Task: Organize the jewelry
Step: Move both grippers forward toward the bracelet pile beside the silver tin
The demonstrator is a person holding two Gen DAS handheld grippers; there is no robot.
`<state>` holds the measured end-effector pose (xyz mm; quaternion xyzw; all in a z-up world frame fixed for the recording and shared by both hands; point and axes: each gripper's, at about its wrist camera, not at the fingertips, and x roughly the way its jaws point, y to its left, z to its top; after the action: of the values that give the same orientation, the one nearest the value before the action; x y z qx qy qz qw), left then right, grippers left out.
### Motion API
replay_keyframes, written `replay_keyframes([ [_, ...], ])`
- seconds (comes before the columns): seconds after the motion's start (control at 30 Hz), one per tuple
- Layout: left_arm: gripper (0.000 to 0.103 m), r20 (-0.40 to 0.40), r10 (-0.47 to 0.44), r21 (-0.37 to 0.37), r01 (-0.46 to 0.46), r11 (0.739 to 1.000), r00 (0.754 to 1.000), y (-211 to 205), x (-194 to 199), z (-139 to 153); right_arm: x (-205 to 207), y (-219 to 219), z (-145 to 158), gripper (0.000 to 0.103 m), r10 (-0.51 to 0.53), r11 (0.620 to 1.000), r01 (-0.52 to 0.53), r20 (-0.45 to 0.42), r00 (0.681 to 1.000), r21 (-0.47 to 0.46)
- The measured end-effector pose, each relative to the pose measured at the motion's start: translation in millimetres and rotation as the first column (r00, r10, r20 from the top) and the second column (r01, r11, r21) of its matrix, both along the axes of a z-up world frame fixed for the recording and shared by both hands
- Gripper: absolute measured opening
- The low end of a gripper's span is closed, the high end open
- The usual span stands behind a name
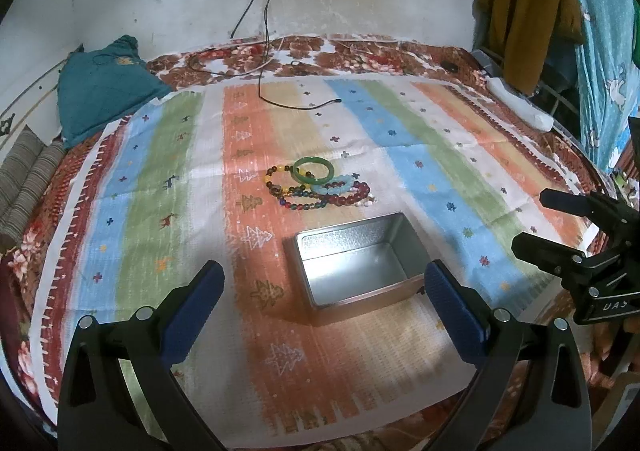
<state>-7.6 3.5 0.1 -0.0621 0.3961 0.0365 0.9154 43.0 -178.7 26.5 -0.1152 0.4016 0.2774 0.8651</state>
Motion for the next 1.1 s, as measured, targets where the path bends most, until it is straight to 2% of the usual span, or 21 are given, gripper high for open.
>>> replay_keyframes([
  [0.43, 0.098, -0.011, 0.0, 0.019, 0.0, 1.0, 1.0, 1, 2, -4, 1, 0, -3, 0.099, -0.003, 1.0, 0.003, -0.007, 1.0, -0.002],
  [1.1, 0.098, -0.021, 0.021, 0.001, -0.021, 1.0, 1.0, 7, 6, -4, 11, 3, -7, 0.099, -0.025, 0.999, 0.025, -0.024, 0.999, -0.027],
])
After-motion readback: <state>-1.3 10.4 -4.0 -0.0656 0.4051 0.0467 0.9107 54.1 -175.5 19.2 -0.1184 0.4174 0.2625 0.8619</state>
